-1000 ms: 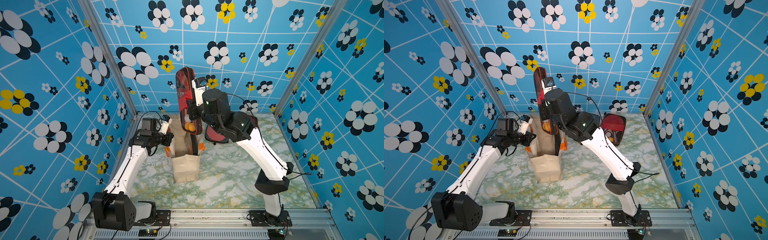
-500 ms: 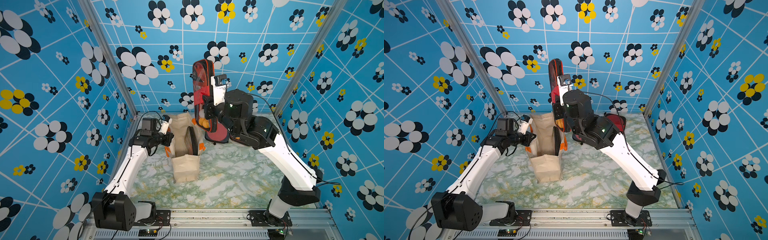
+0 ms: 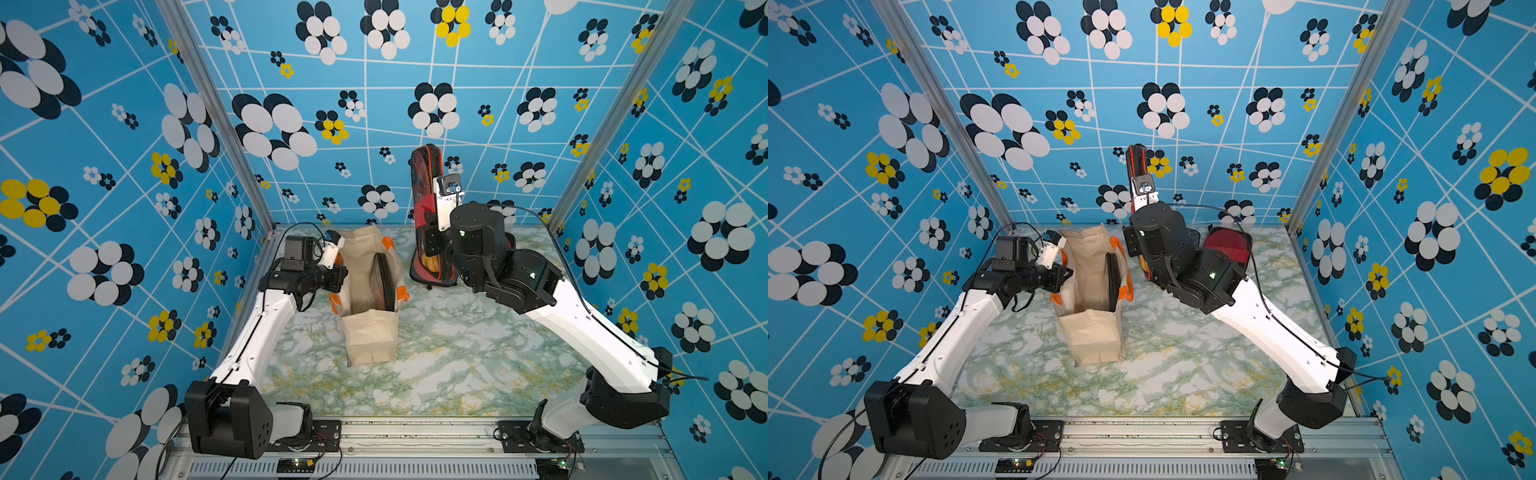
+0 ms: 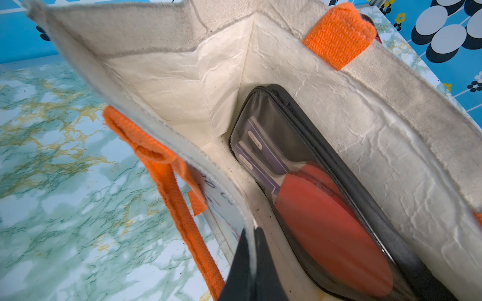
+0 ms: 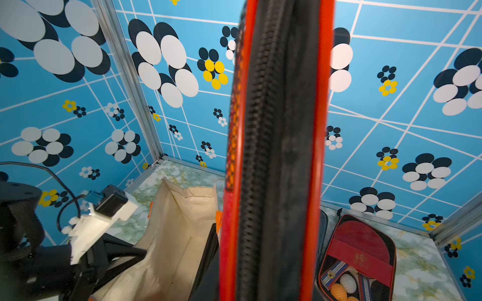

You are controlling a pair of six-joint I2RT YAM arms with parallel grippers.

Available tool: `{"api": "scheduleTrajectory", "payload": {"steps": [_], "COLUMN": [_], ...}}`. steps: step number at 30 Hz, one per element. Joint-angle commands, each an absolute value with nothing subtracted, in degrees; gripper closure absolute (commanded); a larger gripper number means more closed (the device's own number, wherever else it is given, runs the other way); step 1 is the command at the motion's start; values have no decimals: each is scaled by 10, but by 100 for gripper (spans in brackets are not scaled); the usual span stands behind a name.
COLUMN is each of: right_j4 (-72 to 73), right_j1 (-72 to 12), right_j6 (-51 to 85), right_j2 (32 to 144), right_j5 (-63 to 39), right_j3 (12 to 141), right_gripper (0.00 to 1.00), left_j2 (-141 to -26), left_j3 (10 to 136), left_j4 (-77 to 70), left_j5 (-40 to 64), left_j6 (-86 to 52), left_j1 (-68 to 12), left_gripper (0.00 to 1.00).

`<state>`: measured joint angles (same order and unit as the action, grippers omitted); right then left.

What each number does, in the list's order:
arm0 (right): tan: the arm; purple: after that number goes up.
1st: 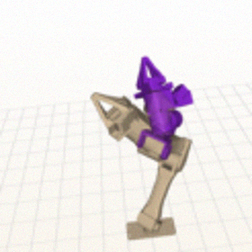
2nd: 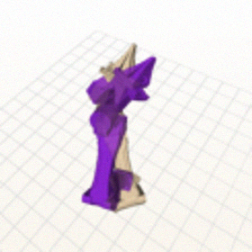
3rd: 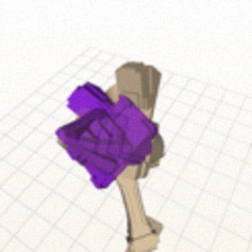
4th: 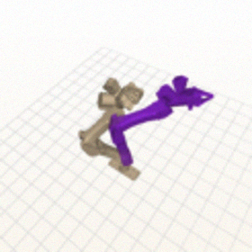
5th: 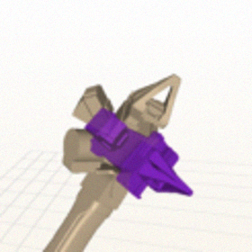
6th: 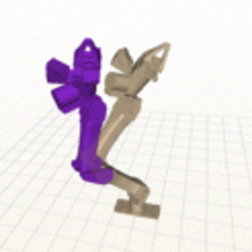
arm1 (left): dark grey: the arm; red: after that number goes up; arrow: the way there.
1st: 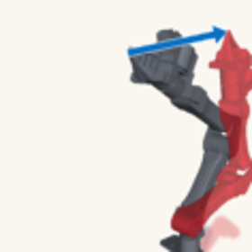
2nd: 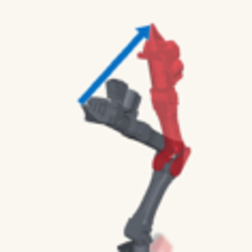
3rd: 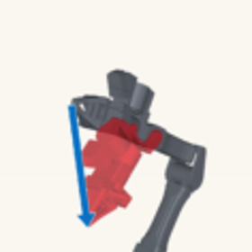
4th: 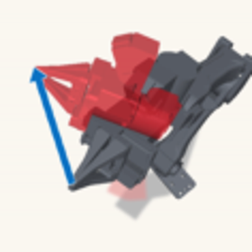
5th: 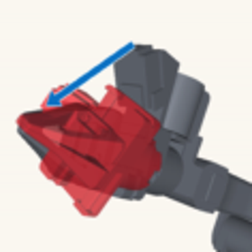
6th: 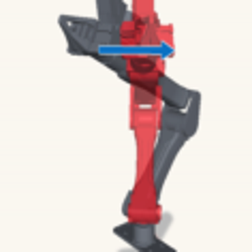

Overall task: Remove the ping pong set from the canvas bag
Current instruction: Place the ping pong set at the center of the board.

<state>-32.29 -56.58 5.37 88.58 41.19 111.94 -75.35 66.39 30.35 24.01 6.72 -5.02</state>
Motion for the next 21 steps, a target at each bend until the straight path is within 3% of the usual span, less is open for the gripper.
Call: {"api": "scheduleTrajectory", "payload": {"steps": [1,14,21], "right_j4": [-246,-316,-327], "right_j1": [-554,-493,-449], "right_j6": [74,189,268], "right_j2": [833,792,784], "right_j5": [451,426,354], "right_j3": [1097,966,874], "right_gripper": [100,100,100], "left_j2": [-766,-773,-772], "left_j3": [672,679,676], "left_j4": [317,322,321], "left_j5": [240,236,234], "left_j6": [76,80,82], "left_j1": [-55,-60,-60], "left_gripper": [100,100,100]}}
